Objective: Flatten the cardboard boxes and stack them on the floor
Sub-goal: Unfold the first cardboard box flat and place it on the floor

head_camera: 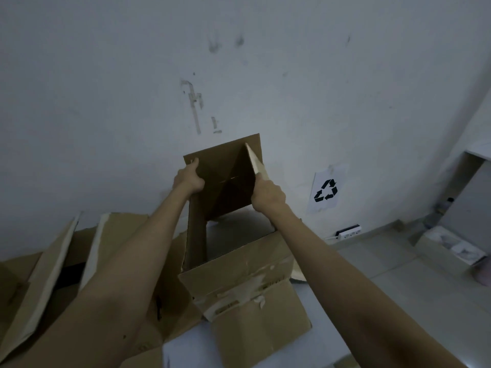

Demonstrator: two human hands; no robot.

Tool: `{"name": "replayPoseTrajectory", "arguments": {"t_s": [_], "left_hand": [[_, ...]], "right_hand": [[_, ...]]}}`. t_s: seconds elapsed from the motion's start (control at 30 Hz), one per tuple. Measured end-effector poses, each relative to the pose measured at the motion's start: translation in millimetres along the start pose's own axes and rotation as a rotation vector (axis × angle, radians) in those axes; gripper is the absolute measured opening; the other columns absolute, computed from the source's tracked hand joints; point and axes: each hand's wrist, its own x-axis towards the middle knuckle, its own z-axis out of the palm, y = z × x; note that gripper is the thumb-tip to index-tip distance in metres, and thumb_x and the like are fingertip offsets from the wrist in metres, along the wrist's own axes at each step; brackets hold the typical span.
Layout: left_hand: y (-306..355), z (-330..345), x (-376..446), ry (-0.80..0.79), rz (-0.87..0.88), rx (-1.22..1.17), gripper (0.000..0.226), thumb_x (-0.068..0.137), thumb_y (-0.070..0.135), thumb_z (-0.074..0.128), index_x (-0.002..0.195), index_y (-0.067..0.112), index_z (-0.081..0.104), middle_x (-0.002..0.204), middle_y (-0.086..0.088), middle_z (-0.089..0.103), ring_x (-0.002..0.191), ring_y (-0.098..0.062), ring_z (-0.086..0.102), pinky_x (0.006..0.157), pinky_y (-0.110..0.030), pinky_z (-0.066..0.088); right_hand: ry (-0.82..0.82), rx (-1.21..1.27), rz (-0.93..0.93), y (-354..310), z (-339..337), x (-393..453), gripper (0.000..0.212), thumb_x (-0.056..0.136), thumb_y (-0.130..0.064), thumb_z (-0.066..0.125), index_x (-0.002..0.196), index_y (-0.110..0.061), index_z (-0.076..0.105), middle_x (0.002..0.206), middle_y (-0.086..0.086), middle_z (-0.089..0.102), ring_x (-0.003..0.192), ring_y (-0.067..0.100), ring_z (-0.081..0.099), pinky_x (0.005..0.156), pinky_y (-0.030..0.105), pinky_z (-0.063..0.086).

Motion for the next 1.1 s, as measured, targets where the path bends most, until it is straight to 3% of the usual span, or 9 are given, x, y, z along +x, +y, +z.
{"name": "replayPoseTrajectory", "arguments": {"t_s": [0.13,0.23,0.37,0.47,0.53,0.6,0.77,0.93,1.1], "left_hand": [[9,-7,-14,-0.052,0.097,-0.008,0.077,0.091,-0.004,0.044,0.154,0.03,0.016,0.156,-0.012,0.026,0.105,-0.031,0.056,0.063,-0.026,0.048],[6,-6,-21,-0.174,0.18,-0.071,0.075,0.094,-0.002,0.042,0.154,0.033,0.014,0.156,-0.012,0.026,0.079,-0.018,0.053,0.052,-0.02,0.042],[12,8,-40,-0.284,0.318,-0.1,0.084,0.095,-0.003,0.042,0.152,0.042,-0.001,0.156,-0.014,0.025,0.095,-0.017,0.055,0.072,-0.022,0.045],[25,25,-53,-0.361,0.321,-0.121,0.09,0.098,0.002,0.045,0.149,0.035,-0.022,0.155,-0.019,0.025,0.122,-0.035,0.05,0.096,-0.032,0.042],[29,32,-56,-0.432,0.287,-0.136,0.085,0.098,0.009,0.049,0.153,0.028,-0.012,0.156,-0.013,0.025,0.138,-0.033,0.036,0.11,-0.033,0.032],[27,39,-55,-0.478,0.307,-0.11,0.068,0.096,0.015,0.053,0.153,0.025,0.017,0.153,-0.007,0.034,0.138,-0.028,0.036,0.113,-0.034,0.03],[29,45,-56,-0.492,0.269,-0.122,0.041,0.101,0.013,0.037,0.14,0.021,0.044,0.139,-0.005,0.051,0.125,-0.024,0.048,0.104,-0.036,0.039],[41,57,-63,-0.477,0.304,-0.042,0.042,0.103,0.013,0.031,0.143,0.02,0.042,0.141,-0.007,0.05,0.127,-0.026,0.047,0.095,-0.029,0.036],[45,77,-70,-0.417,0.333,-0.034,0.04,0.105,0.017,0.028,0.14,0.015,0.046,0.137,-0.009,0.053,0.122,-0.027,0.05,0.092,-0.032,0.038]], "right_hand": [[-0.167,0.038,0.033,-11,-17,16,0.054,0.097,-0.009,0.048,0.145,-0.003,0.024,0.115,0.017,0.054,0.101,0.026,0.058,0.08,0.03,0.049],[-0.245,0.187,0.091,-6,-37,29,0.044,0.095,-0.001,0.045,0.136,0.009,0.035,0.118,0.024,0.056,0.107,0.035,0.058,0.083,0.035,0.048],[-0.23,0.498,0.261,8,-47,39,0.027,0.099,0.001,0.037,0.126,0.001,0.038,0.13,0.028,0.05,0.113,0.049,0.055,0.084,0.058,0.053],[-0.249,0.697,0.279,17,-41,38,0.05,0.1,-0.009,0.042,0.144,-0.006,0.018,0.145,0.024,0.037,0.125,0.046,0.046,0.092,0.059,0.049],[-0.34,0.747,0.242,27,-34,34,0.07,0.101,-0.031,0.045,0.152,-0.016,-0.001,0.157,0.016,0.02,0.137,0.041,0.033,0.103,0.058,0.042],[-0.425,0.753,0.182,38,-28,30,0.078,0.1,-0.042,0.043,0.152,-0.026,-0.013,0.161,0.008,0.008,0.143,0.037,0.023,0.109,0.059,0.032],[-0.493,0.58,0.014,65,-15,25,0.077,0.1,-0.03,0.04,0.151,-0.032,-0.018,0.162,0.005,-0.008,0.148,0.032,0.004,0.114,0.053,0.021],[-0.488,-0.038,-0.182,74,8,27,0.102,0.091,-0.025,0.065,0.151,-0.025,-0.018,0.154,0.021,-0.03,0.147,0.041,0.001,0.117,0.051,0.019],[-0.411,-0.222,-0.274,83,23,32,0.096,0.093,-0.04,0.059,0.151,-0.032,-0.016,0.156,0.001,-0.032,0.147,0.033,-0.016,0.114,0.061,0.007]]}}
